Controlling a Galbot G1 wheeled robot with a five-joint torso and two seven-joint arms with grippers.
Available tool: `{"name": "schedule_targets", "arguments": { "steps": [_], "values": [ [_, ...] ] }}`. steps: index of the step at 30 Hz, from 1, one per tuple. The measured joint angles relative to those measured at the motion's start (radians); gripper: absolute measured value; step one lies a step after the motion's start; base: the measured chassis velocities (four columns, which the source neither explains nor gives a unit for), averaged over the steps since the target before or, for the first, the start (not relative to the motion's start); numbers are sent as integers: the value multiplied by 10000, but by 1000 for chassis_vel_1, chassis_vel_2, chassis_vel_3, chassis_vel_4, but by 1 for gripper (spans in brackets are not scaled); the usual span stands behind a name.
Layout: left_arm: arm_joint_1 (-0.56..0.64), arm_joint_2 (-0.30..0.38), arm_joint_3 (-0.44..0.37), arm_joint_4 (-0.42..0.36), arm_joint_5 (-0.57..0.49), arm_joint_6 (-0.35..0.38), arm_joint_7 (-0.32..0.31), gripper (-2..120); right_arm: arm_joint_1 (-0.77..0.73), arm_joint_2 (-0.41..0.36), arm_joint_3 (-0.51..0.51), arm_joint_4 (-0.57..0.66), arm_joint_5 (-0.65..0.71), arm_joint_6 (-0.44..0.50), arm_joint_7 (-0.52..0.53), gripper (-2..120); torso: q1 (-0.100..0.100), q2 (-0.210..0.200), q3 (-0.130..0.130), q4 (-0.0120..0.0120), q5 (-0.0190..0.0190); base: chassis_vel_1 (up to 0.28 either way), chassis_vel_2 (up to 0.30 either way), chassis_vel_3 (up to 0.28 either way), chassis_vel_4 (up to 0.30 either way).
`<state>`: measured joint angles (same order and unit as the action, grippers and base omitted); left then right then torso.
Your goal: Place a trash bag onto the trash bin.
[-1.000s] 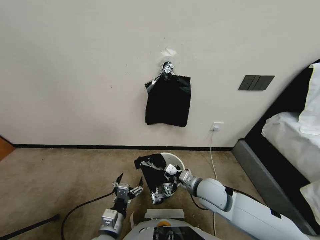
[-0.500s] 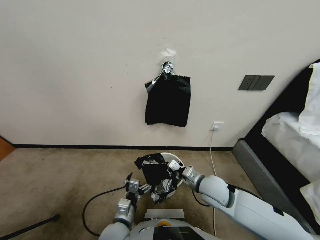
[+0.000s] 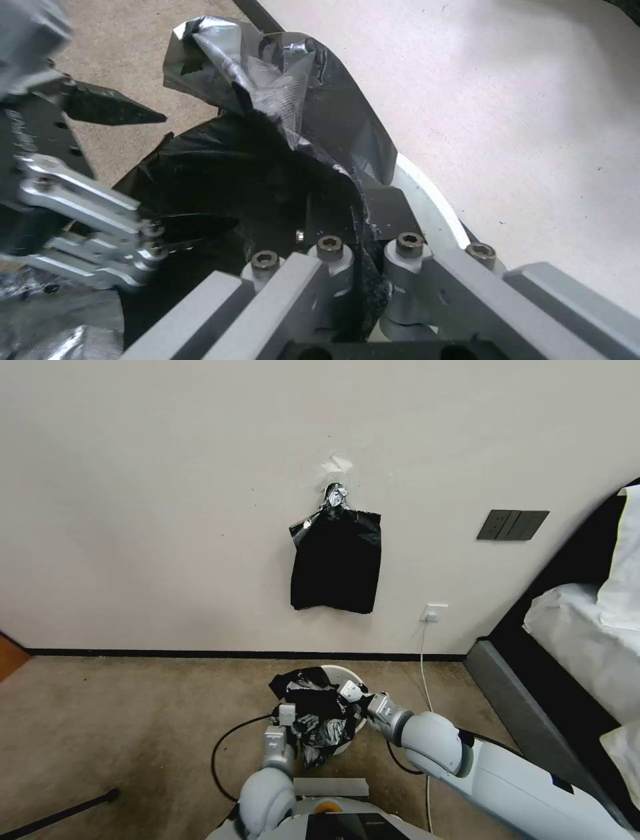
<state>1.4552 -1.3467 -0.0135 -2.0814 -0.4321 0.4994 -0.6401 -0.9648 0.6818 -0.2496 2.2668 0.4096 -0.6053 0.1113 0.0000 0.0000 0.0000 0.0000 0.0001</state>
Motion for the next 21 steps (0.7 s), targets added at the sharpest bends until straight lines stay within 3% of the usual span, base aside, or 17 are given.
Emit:
{"name": "schedule_targets", "arguments": {
  "steps": [6, 9, 11, 13, 18, 21],
  "values": [
    [-446, -206, -23, 237, -701, 276, -635, 97, -6, 37, 5, -35, 1, 6, -2, 0, 0, 0, 0, 1, 0, 0, 0, 0, 0],
    [-897, -389, -80, 491, -1438, 568, -1265, 83, -29, 41, 27, -35, 1, 24, -11, 0, 0, 0, 0, -1, -1, 0, 0, 0, 0],
    [-1006, -427, -78, 564, -1569, 650, -1392, 80, -42, 39, 53, -35, 2, 34, -12, 0, 0, 0, 1, -1, -1, 0, 0, 0, 0],
    [-1197, -490, -27, 718, -1918, 807, -1702, 69, -68, 27, 113, -29, 9, 57, -16, 0, 0, 0, 0, -1, 0, 0, 0, 0, 0],
    [-1293, -516, 143, 893, -2064, 823, -1906, 55, -70, 25, 172, -8, 41, 76, -17, 0, 1, 0, 0, 0, -1, 0, 0, 0, 0],
    [-1386, -540, 170, 970, -2252, 854, -2165, 40, -106, 39, 211, -3, 80, 95, -17, 0, 0, 0, 0, 2, 0, 0, 0, 0, 0]
  ]
}}
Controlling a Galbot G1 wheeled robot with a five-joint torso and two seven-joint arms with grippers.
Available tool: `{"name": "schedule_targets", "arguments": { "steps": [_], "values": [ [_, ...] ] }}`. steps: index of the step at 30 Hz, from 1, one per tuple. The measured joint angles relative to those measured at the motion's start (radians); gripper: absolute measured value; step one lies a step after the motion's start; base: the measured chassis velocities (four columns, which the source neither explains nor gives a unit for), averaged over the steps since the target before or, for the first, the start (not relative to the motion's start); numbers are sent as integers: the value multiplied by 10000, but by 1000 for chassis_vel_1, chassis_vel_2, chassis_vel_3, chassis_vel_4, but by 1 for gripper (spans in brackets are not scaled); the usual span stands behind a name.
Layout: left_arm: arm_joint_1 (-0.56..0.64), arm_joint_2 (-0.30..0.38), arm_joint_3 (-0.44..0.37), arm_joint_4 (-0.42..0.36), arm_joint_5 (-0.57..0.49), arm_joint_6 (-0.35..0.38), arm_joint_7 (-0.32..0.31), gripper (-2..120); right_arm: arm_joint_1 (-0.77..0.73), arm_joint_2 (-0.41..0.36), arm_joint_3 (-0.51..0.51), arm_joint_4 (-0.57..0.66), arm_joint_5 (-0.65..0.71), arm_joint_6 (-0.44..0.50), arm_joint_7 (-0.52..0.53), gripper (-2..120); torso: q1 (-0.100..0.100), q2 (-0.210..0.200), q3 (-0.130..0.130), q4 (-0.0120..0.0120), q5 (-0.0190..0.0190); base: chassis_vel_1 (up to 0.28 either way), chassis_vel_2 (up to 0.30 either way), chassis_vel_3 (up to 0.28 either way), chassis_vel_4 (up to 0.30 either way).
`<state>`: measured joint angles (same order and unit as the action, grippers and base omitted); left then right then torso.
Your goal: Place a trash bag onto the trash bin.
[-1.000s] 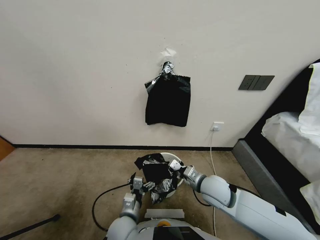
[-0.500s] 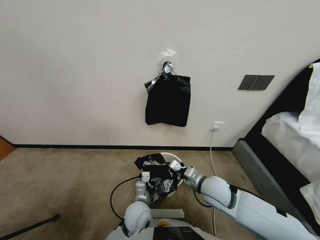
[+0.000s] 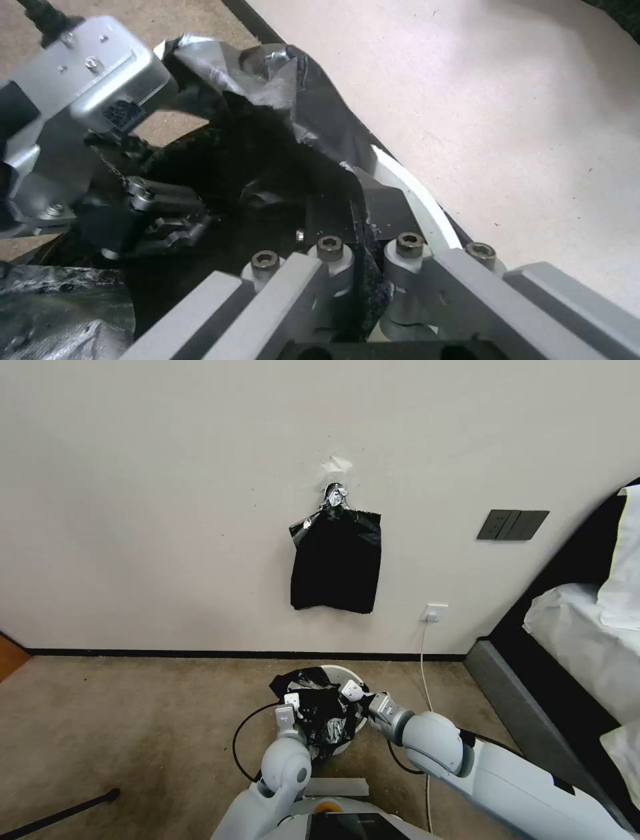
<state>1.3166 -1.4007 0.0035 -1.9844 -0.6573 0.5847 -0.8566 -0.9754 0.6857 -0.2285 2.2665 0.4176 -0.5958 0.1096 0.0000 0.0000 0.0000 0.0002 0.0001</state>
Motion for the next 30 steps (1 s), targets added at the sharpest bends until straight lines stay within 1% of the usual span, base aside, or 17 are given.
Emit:
{"name": "schedule_targets", "arguments": {
  "steps": [1, 4, 5, 7, 8, 10, 12, 16, 19, 20, 23, 24, 25, 27, 28, 29, 30],
  "values": [
    [0, 0, 0, 0, 0, 0, 0, 40, 0, 0, 0, 0, 0, 0, 0, 0, 0, 0, 0, 0, 0, 0, 0, 0, 0],
    [-72, 30, -20, 4, -198, 23, -167, 27, -108, 33, 51, -1, 6, 77, 0, 0, 0, 0, 0, -1, 0, 0, 0, 0, 0],
    [-72, 30, -20, 4, -198, 23, -167, 27, -108, 33, 51, -1, 6, 77, 0, 0, 0, 0, 0, -1, 0, 0, 0, 0, 0],
    [-93, 88, -38, -7, -281, 24, -217, 17, -184, 74, 87, -22, -3, 161, 0, 0, 0, 0, 0, -1, -1, 0, 0, 0, 0],
    [-93, 88, -38, -7, -281, 24, -217, 17, -184, 74, 87, -22, -3, 161, 0, 0, 0, 0, 0, -1, -1, 0, 0, 0, 0],
    [-86, 189, -73, -71, -354, 13, -215, 5, -358, 117, 228, -13, -13, 317, 0, 0, 0, 0, 0, -3, -3, 0, 0, 0, 0],
    [-57, 232, -106, -135, -378, -10, -175, 2, -477, 146, 372, -1, -57, 420, 0, 0, 0, 1, 0, -6, -7, 0, 0, 0, 0],
    [76, 368, -210, -266, -372, -185, 89, 1, -642, 299, 683, 7, -113, 497, 38, 0, 0, 0, 0, -6, -1, 0, 0, 0, 0],
    [413, 700, -378, -564, 8, -689, 1008, 1, -671, 345, 942, 33, -9, 685, 193, 0, -1, 0, 0, -2, -1, 0, 0, 0, 0],
    [413, 700, -378, -564, 8, -689, 1008, 1, -671, 345, 942, 33, -9, 685, 193, 0, -1, 0, 0, -2, -1, 0, 0, 0, 0],
    [839, 1040, -541, -913, 953, -1153, 2271, 1, -383, 189, 1016, -36, 244, 791, 389, 0, -1, -1, 0, 0, -2, 0, 0, 0, 0],
    [839, 1040, -541, -913, 953, -1153, 2271, 1, -383, 189, 1016, -36, 244, 791, 389, 0, -1, -1, 0, 0, -2, 0, 0, 0, 0],
    [929, 1108, -570, -990, 1135, -1225, 2520, 1, -308, 148, 1020, -64, 284, 806, 415, 0, 0, 0, 0, 0, -2, 0, 0, 0, 0],
    [1286, 1350, -672, -1243, 1971, -1572, 3438, 1, -20, -14, 1028, -194, 398, 833, 507, 0, -1, 0, 0, -1, -2, 0, 0, 0, 0],
    [1427, 1435, -731, -1322, 2400, -1744, 3782, 1, 97, -78, 1028, -249, 424, 841, 544, 0, -1, 0, 0, -2, -2, 0, 0, 0, 0],
    [1427, 1435, -731, -1322, 2400, -1744, 3782, 1, 97, -78, 1028, -249, 424, 841, 544, 0, -1, 0, 0, -2, -2, 0, 0, 0, 0],
    [1652, 1558, -836, -1471, 2977, -1990, 4279, 1, 266, -188, 1027, -297, 488, 849, 598, 0, -1, 0, 0, -1, 0, 0, 0, 0, 0]
  ]
}}
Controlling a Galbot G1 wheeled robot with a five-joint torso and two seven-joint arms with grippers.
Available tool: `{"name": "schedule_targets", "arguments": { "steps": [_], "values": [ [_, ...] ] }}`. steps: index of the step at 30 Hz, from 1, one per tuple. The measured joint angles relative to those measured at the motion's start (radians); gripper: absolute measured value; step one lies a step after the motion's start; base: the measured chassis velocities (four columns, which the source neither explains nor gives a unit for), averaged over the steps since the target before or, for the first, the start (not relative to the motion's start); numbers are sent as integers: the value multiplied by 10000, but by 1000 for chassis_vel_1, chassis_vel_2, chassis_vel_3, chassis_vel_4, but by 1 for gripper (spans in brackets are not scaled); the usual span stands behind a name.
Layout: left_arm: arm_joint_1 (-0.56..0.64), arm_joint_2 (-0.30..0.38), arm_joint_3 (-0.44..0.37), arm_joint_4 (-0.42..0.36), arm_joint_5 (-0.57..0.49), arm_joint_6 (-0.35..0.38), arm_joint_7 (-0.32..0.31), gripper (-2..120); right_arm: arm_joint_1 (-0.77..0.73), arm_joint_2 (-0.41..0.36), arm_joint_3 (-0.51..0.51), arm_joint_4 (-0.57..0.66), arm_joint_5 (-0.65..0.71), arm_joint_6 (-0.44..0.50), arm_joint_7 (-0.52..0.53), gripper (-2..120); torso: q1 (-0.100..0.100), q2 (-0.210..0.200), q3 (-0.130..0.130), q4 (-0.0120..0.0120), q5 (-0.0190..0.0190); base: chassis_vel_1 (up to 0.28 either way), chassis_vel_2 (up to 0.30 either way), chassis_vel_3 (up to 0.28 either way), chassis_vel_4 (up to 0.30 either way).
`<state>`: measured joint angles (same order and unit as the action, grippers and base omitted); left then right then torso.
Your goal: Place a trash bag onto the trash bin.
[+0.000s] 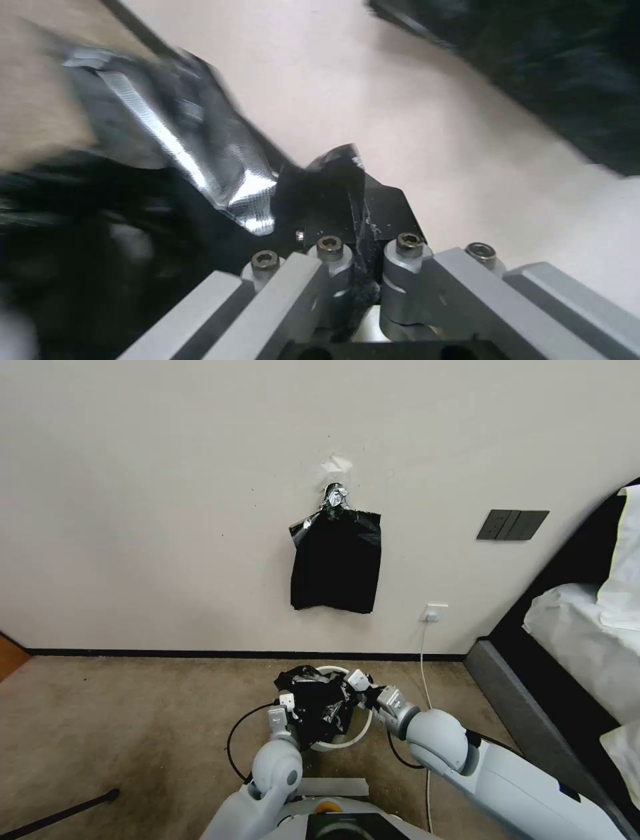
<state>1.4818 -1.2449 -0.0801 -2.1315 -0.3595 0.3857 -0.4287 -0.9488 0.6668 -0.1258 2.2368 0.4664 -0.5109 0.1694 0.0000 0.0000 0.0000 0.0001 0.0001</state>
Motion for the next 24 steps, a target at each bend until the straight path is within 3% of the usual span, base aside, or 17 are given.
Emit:
{"name": "schedule_targets", "arguments": {
  "steps": [6, 14, 16, 24],
  "values": [
    [802, 555, -412, -581, 1218, -931, 1455, 1, 534, -597, -42, -334, 282, 1, 126, 0, 0, 0, 0, 1, 0, 0, 0, 0, 0],
    [1281, 916, -929, -883, 1269, -2110, 2457, 1, 369, -1360, -33, -729, 405, 53, 132, 0, 0, 0, 0, 0, 2, 0, 0, 0, 0],
    [1355, 996, -1087, -915, 956, -2575, 2717, 1, 149, -1721, 69, -787, 403, 211, 121, 0, 0, 0, 0, -1, -3, 0, 0, 0, 0],
    [1468, 884, -1629, -1131, -1334, -3501, 2815, 1, -848, -2505, 461, -371, 397, 575, -39, 0, 0, 0, 0, -5, -3, 0, 0, 0, 0]
  ]
}}
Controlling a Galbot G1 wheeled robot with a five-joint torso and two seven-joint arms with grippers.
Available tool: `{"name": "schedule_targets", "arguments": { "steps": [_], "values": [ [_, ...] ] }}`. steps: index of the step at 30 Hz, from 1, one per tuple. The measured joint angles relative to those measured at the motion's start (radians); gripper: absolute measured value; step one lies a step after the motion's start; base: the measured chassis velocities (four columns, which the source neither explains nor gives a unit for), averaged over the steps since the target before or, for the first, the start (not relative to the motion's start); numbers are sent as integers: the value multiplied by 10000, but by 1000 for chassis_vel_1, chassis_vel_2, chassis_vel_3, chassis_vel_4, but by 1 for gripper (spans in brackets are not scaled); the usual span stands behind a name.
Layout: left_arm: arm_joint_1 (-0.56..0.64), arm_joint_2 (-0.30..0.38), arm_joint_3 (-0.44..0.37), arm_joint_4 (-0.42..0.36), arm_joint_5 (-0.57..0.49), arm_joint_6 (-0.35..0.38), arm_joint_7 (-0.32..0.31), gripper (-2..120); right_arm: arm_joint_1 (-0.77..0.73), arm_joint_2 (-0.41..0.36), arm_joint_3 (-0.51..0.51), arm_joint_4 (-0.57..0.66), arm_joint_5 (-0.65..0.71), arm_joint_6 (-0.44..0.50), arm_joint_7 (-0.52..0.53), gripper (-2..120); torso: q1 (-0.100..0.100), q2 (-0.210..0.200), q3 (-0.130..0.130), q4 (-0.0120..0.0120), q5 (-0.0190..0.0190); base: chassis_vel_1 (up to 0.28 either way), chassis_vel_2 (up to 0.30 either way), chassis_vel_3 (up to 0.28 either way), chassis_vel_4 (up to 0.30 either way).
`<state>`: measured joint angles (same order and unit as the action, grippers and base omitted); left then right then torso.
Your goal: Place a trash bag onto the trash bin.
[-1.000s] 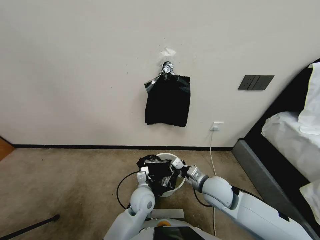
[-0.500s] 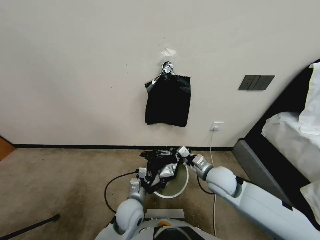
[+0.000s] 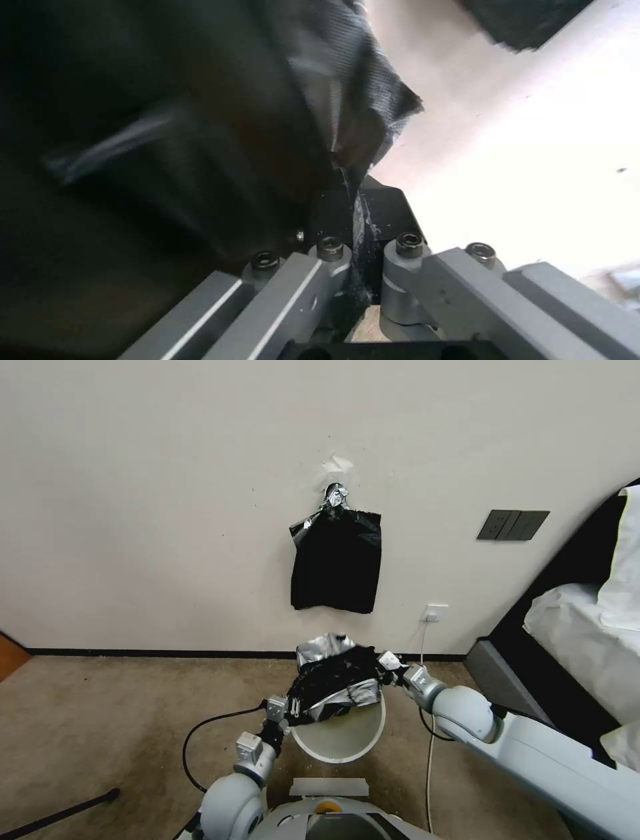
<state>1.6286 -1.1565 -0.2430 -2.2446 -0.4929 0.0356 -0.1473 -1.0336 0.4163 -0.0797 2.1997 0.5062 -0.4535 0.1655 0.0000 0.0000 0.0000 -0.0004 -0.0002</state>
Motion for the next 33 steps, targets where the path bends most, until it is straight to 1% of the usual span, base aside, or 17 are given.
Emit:
{"name": "schedule_targets", "arguments": {
  "steps": [1, 6, 10, 12, 15, 18, 19, 21, 22, 23, 25, 26, 27, 28, 30, 31, 33],
  "values": [
    [84, -167, -353, -162, -587, -100, -249, 1, -108, -4, -20, 188, -9, 13, -359, 0, 0, 0, 0, 5, 1, 0, 0, 0, 0],
    [212, -251, -707, -270, -1111, -99, -606, 1, -240, 17, -62, 357, -125, 46, -818, 0, 0, 0, 0, 5, 0, 0, 0, 0, 0],
    [362, -363, -976, -413, -1645, 25, -968, 1, -423, 273, -120, 602, -152, 79, -1095, 0, 0, 0, 0, 4, 1, 0, 0, 0, 0],
    [424, -428, -1144, -491, -1961, 176, -1182, 1, -604, 554, -163, 674, -186, 93, -1153, 0, 0, 0, 0, 6, 1, 0, 0, 0, 0],
    [449, -426, -1197, -546, -2084, 302, -1279, 1, -819, 851, -142, 676, -210, 99, -1075, 0, 0, 0, 0, 2, 0, 0, 0, 0, 0],
    [493, -380, -1264, -662, -2086, 604, -1489, 1, -1115, 1578, -86, 643, -57, 393, -146, 2, 0, 0, 0, 4, 3, 0, 0, 0, 0],
    [493, -380, -1264, -662, -2086, 604, -1489, 1, -1115, 1578, -86, 643, -57, 393, -146, 2, 0, 0, 0, 4, 3, 0, 0, 0, 0],
    [483, -360, -1348, -688, -2090, 906, -1717, 1, -1437, 2009, 148, 691, 84, 705, 640, 12, 0, 0, 0, 7, 2, 0, 0, 0, 0],
    [476, -351, -1401, -688, -2093, 1032, -1799, 1, -1595, 2103, 281, 734, 95, 811, 813, 17, 0, 0, 0, 6, 2, 0, 0, 0, 0],
    [476, -351, -1401, -688, -2093, 1032, -1799, 1, -1595, 2103, 281, 734, 95, 811, 813, 17, 0, 0, 0, 6, 2, 0, 0, 0, 0],
    [443, -320, -1594, -677, -2081, 1409, -2091, 1, -2465, 2427, 1025, 893, -114, 1113, 1183, 26, 0, 0, 0, 4, 1, 0, 0, 0, 0],
    [428, -308, -1669, -631, -2080, 1537, -2191, 1, -2886, 2523, 1352, 984, -284, 1211, 1209, 32, 0, 0, 0, 3, 3, 0, 0, 0, 0],
    [428, -308, -1669, -631, -2080, 1537, -2191, 1, -2886, 2523, 1352, 984, -284, 1211, 1209, 32, 0, 0, 0, 3, 3, 0, 0, 0, 0],
    [416, -304, -1704, -592, -2085, 1603, -2240, 1, -3264, 2595, 1659, 1089, -441, 1265, 1210, 35, 0, 0, 0, 3, 1, 0, 0, 0, 0],
    [357, -327, -1782, -518, -2198, 1712, -2372, 1, -4135, 2686, 2382, 1441, -822, 1429, 1027, 45, 0, 0, 0, 2, 1, 0, 0, 0, 0],
    [357, -327, -1782, -518, -2198, 1712, -2372, 1, -4135, 2686, 2382, 1441, -822, 1429, 1027, 45, 0, 0, 0, 2, 1, 0, 0, 0, 0],
    [250, -368, -1837, -508, -2530, 1878, -2629, 1, -5035, 2754, 3067, 1761, -1531, 1856, 521, 57, 0, 0, 0, 5, 1, 0, 0, 0, 0]
  ]
}}
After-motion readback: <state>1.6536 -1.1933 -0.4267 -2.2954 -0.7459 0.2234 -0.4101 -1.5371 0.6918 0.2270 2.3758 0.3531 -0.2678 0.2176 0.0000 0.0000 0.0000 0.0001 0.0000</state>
